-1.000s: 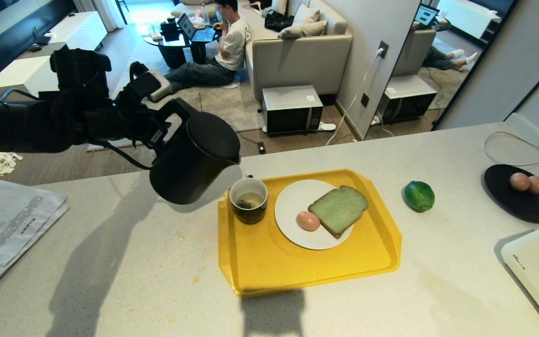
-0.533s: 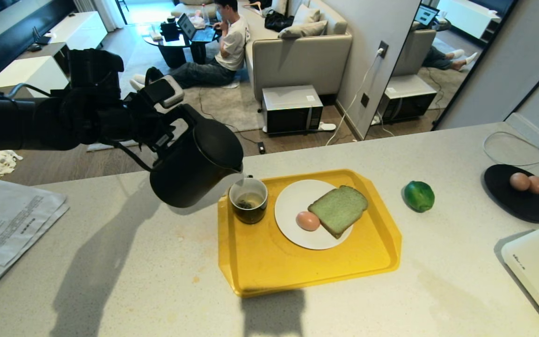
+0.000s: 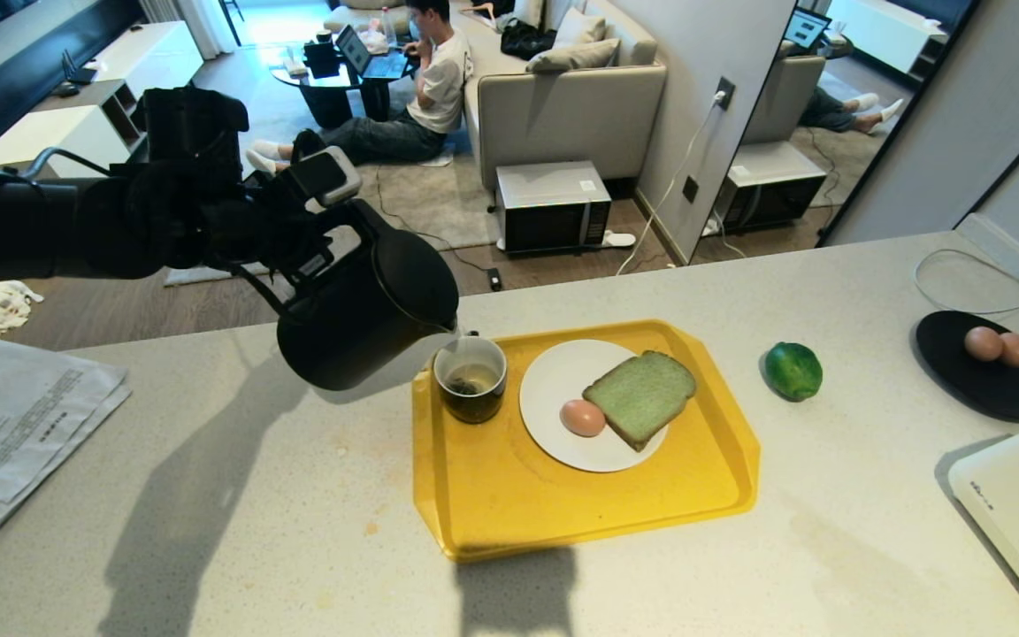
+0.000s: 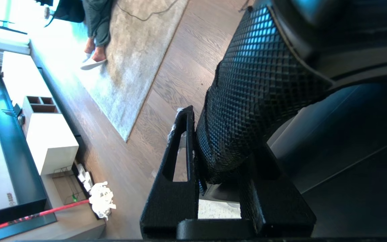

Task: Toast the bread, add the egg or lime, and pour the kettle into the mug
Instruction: Pour water into a cup

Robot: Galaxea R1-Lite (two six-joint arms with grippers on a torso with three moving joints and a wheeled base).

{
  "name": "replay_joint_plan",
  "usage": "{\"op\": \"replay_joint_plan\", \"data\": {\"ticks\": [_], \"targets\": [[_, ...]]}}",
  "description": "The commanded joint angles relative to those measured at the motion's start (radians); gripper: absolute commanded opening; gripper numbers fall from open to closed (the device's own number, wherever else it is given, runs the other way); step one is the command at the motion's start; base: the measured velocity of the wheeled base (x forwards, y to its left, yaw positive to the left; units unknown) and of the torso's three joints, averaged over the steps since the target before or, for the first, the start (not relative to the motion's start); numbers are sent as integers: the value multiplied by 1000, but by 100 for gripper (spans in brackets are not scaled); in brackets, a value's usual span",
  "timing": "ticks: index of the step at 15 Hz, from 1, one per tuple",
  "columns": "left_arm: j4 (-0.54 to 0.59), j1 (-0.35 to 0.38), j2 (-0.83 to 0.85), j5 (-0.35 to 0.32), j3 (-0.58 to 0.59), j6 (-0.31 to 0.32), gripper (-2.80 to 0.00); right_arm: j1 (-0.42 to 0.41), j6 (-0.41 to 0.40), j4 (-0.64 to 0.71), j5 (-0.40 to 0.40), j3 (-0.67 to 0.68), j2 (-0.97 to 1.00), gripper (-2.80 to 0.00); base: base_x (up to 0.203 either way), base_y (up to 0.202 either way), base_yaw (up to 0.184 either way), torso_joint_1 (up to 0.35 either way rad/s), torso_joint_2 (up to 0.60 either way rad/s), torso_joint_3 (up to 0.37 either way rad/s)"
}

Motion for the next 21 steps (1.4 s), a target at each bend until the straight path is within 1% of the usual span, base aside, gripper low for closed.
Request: {"op": "replay_joint_plan", "data": {"ticks": [1, 4, 6, 7, 9, 13, 15, 21], "targets": [[58, -13, -1, 19, -41, 26, -280, 0, -1, 0, 0, 2, 2, -280, 0, 0, 0, 0, 0, 0], [122, -40, -4, 50, -90, 68, -280, 0, -1, 0, 0, 2, 2, -280, 0, 0, 0, 0, 0, 0], [142, -51, -7, 57, -94, 78, -280, 0, -1, 0, 0, 2, 2, -280, 0, 0, 0, 0, 0, 0], [152, -55, -8, 66, -95, 94, -280, 0, -1, 0, 0, 2, 2, -280, 0, 0, 0, 0, 0, 0], [154, -68, -7, 99, -107, 113, -280, 0, -1, 0, 0, 2, 2, -280, 0, 0, 0, 0, 0, 0], [197, -80, -5, 183, -162, 193, -280, 0, -1, 0, 0, 2, 2, -280, 0, 0, 0, 0, 0, 0], [216, -87, 2, 200, -194, 227, -280, 0, -1, 0, 0, 2, 2, -280, 0, 0, 0, 0, 0, 0], [226, -115, 15, 216, -220, 238, -280, 0, -1, 0, 0, 2, 2, -280, 0, 0, 0, 0, 0, 0]]}}
